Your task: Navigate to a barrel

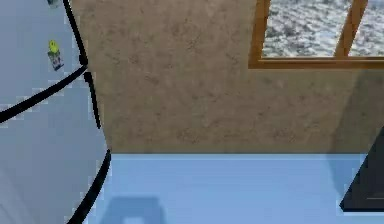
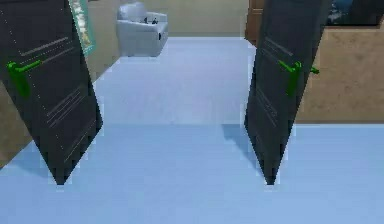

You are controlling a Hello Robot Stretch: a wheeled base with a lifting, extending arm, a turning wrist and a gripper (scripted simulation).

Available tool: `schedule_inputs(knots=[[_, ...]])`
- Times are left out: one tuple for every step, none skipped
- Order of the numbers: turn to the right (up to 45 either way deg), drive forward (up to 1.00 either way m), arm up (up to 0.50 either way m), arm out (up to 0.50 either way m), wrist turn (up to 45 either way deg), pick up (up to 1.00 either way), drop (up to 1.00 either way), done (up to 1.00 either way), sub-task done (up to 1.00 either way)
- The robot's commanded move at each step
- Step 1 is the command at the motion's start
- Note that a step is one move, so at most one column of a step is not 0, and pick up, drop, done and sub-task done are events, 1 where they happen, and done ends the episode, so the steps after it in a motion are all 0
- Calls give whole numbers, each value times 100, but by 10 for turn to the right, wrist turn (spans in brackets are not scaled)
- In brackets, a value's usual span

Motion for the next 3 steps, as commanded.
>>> schedule_inputs(knots=[[450,0,0,0,0,0,0,0,0],[450,0,0,0,0,0,0,0,0],[30,0,0,0,0,0,0,0,0]])
